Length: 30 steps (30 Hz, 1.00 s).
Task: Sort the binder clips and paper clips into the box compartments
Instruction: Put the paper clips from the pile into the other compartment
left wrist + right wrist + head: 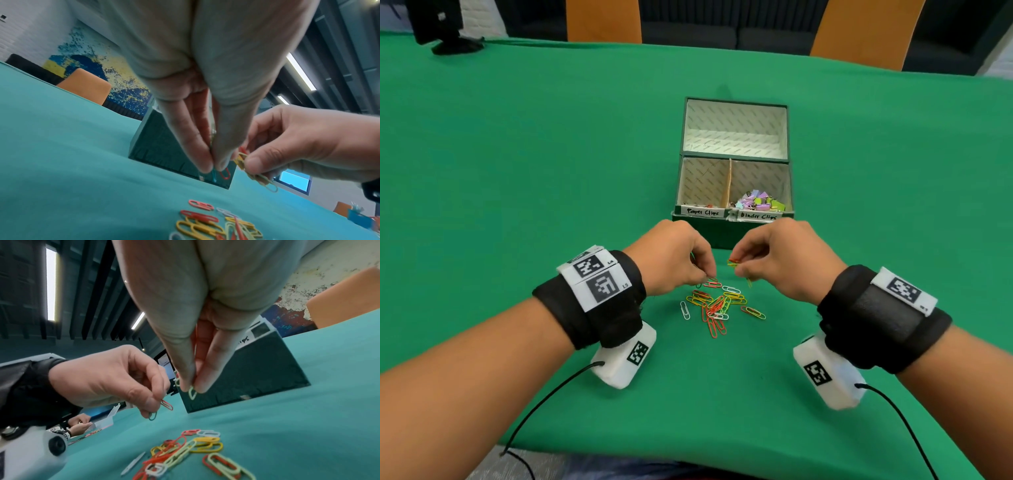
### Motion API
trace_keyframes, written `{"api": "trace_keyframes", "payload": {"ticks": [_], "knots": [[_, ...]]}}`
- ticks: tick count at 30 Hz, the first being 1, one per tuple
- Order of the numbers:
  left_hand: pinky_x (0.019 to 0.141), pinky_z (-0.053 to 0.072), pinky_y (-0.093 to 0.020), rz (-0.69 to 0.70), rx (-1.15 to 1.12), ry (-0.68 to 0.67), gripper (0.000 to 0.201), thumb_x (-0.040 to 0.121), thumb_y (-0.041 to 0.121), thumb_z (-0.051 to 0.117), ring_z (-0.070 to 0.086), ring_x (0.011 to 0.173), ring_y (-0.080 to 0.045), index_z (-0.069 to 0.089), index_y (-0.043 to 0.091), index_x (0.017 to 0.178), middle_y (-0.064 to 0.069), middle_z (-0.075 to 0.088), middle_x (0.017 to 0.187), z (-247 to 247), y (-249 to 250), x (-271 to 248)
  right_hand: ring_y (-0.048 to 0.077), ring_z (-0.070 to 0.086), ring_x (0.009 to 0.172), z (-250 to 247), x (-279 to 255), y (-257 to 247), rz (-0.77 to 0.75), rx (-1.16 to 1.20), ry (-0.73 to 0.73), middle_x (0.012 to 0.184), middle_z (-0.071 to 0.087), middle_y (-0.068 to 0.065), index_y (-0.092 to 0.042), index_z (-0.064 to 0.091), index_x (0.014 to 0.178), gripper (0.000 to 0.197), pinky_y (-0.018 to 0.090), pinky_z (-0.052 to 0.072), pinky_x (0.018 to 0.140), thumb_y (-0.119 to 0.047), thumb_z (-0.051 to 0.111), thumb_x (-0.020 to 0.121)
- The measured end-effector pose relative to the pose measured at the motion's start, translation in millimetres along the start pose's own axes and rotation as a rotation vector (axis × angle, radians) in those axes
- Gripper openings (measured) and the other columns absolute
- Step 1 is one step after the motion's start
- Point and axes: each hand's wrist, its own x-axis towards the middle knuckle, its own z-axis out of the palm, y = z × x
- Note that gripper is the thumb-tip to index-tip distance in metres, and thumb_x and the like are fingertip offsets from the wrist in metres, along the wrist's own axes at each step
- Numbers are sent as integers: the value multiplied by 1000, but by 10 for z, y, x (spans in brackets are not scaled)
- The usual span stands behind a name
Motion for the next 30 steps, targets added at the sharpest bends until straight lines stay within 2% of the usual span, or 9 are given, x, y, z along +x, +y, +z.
{"api": "trace_keyframes", "payload": {"ticks": [4, 9, 12, 15, 18, 22, 24, 26, 30], "knots": [[55, 37, -5, -46, -39, 31, 10, 72, 14, 77, 55, 58, -2, 77, 23, 77, 4, 69, 69, -6, -64, -32, 9, 67, 63, 1, 93, -84, 2, 20, -13, 65, 68, -9, -18, 76, 86, 13, 11, 48, 61, -13, 79, 75], [55, 42, -10, -89, -127, 172, 15, 71, 10, 78, 57, 56, -1, 75, 25, 69, 5, 70, 64, -289, -66, 39, 4, 61, 61, -253, 554, -378, -88, 70, 213, 69, 69, -8, -23, 75, 83, 10, 13, 47, 61, -16, 79, 76], [56, 44, -12, -109, -100, 291, 14, 71, 11, 78, 55, 52, -1, 75, 24, 70, 5, 69, 61, -597, -48, 144, 9, 65, 71, -242, 815, -499, -111, 51, 270, 79, 71, -4, -19, 75, 87, 11, 20, 51, 72, -12, 76, 79], [62, 47, -12, -111, -70, 385, 12, 73, 10, 76, 63, 61, -7, 75, 22, 72, 8, 69, 63, -865, -20, 213, 13, 67, 84, -122, 973, -503, -79, -98, 202, 92, 74, 0, -16, 76, 94, 14, 23, 52, 82, -9, 71, 83], [55, 43, -5, -105, -59, 424, 11, 73, 10, 75, 62, 59, -6, 75, 20, 73, 10, 67, 63, -938, 1, 268, 18, 67, 91, -49, 1010, -457, -4, -189, 75, 100, 74, 4, -13, 75, 100, 19, 30, 53, 89, -8, 73, 82], [56, 41, -4, -91, -62, 430, 12, 74, 10, 76, 56, 56, 4, 75, 22, 73, 14, 65, 61, -852, 5, 437, 10, 65, 84, -162, 868, -406, -9, -39, 236, 97, 72, -1, -18, 73, 107, 22, 18, 48, 77, -15, 71, 86], [55, 38, -2, -78, -65, 447, 11, 75, 11, 76, 54, 55, 6, 75, 22, 74, 15, 62, 60, -780, 2, 564, 4, 63, 75, -216, 710, -367, -35, 20, 343, 87, 71, -6, -21, 74, 101, 15, 11, 43, 68, -22, 68, 87], [63, 45, -7, -72, -50, 443, 10, 77, 11, 75, 57, 61, 3, 75, 21, 76, 13, 65, 66, -688, 1, 682, -3, 60, 66, -213, 535, -315, -53, 54, 384, 78, 70, -11, -25, 74, 92, 9, 10, 44, 64, -24, 67, 87], [82, 51, -26, -12, 180, 139, 9, 81, 17, 73, 67, 84, -13, 78, 19, 89, 3, 74, 88, -480, -10, 817, 3, 60, 65, -88, 247, -171, -24, 6, 256, 72, 69, -11, -25, 75, 84, 7, 19, 46, 70, -25, 68, 84]]}}
